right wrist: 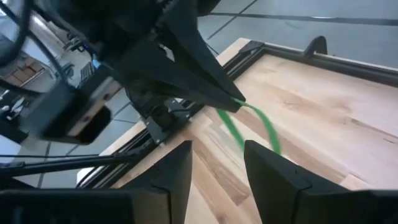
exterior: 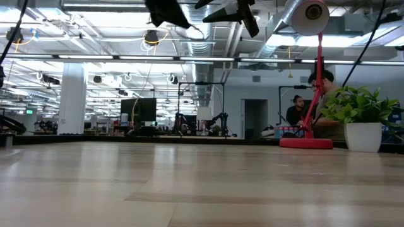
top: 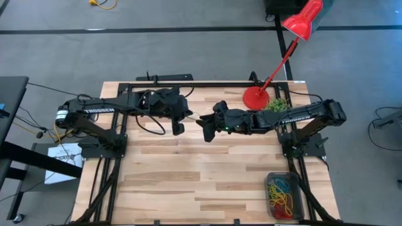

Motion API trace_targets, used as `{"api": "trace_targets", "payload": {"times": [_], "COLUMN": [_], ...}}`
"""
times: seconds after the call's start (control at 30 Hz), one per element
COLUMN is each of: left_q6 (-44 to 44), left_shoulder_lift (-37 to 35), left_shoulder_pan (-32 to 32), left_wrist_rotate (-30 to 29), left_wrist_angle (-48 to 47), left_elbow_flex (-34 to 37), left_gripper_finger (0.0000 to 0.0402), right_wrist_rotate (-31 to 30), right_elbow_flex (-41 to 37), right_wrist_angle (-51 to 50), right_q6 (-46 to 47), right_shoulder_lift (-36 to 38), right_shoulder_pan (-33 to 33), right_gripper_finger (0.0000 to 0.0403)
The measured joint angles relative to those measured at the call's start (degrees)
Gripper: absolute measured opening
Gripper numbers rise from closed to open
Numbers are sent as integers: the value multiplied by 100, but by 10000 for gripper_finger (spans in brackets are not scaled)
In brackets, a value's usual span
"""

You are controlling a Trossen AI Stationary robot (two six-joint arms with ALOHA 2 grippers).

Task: Pick and place items into bin
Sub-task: Put the green rubber band into the black bin

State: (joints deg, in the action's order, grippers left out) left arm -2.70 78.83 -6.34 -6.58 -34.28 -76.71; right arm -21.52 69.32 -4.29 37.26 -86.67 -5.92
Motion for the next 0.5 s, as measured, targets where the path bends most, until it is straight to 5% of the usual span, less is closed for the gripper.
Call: {"api": "trace_targets", "payload": {"times": [0.17, 0.37, 0.5], "left_q6": [25, 8, 15], "left_shoulder_lift": [2, 2, 3], "left_shoulder_pan": [-80, -73, -73], "left_wrist_rotate": [19, 1120, 1282], "left_wrist_angle": [-442, 131, 389], "left_elbow_flex": [0, 0, 11], "left_gripper_finger": [0, 0, 0], "right_wrist_rotate": [18, 27, 22], "right_elbow_flex": [0, 12, 13], "right_wrist_angle": [0, 33, 16], "right_q6": [-3, -7, -10], "right_shoulder_lift": [0, -85, -130], "right_shoulder_pan": [-32, 37, 47], "right_gripper_finger": [137, 130, 130]}}
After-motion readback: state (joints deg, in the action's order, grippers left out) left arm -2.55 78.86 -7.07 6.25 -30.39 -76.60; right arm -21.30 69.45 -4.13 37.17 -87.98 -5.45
